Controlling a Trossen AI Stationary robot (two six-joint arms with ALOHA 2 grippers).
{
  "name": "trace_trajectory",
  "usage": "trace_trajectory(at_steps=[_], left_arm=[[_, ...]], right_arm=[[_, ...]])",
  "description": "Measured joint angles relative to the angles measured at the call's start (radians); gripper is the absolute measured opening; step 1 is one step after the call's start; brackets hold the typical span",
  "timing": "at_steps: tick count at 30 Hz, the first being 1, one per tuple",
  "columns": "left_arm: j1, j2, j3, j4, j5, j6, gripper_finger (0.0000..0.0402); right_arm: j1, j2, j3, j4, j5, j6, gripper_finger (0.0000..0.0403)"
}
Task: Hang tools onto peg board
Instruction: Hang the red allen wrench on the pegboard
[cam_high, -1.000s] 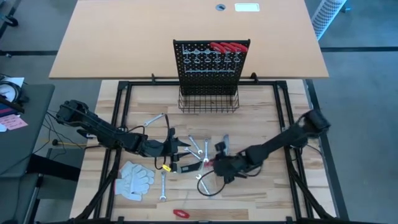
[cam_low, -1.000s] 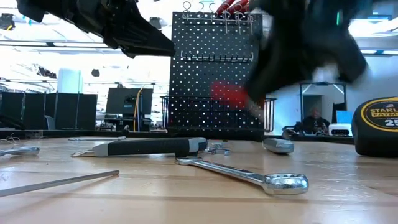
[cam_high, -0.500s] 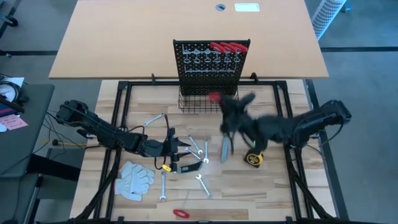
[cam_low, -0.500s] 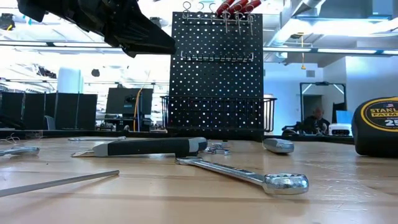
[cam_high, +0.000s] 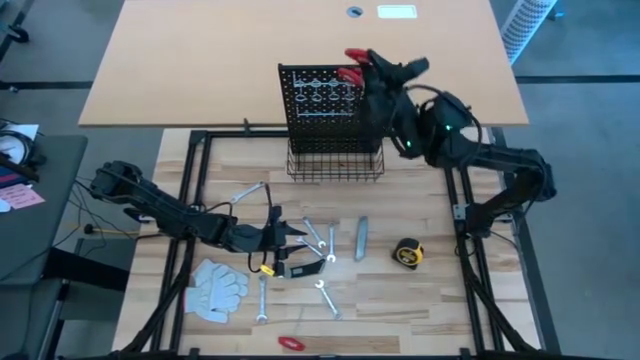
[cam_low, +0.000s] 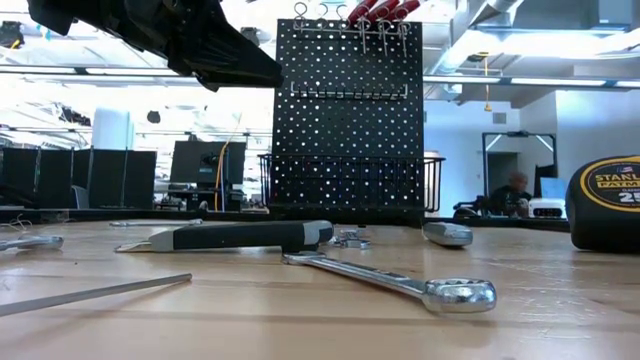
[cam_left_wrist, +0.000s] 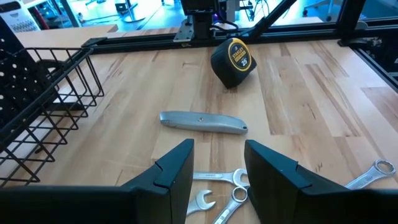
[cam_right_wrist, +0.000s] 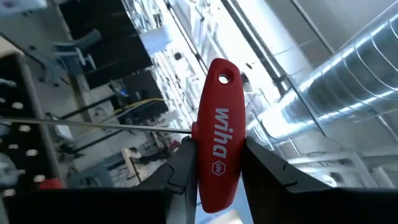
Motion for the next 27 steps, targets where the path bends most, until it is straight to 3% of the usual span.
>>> trace_trajectory(at_steps=[7,13,22,27], left_arm=[[0.0,0.0,0.0,-0.001,0.0,0.0,0.0138],[0.0,0.0,0.001,-0.015,0.0,0.0,0.0138],[0.0,0.0,0.001,-0.026,0.0,0.0,0.0138],[0.0,0.0,0.001,-0.025,0.0,-0.001,0.0138]], right_arm=[[-0.07,0.099,0.09,-0.167,-0.031,-0.009,0.0101],[-0.074,0.157,0.149,-0.203,-0.033,-0.041,0.0101],[-0.067,0.129,0.209,-0.203,-0.015,-0.082,0.0101],[-0.075,0.099,0.211,-0.353,-0.027,-0.016,0.0101]])
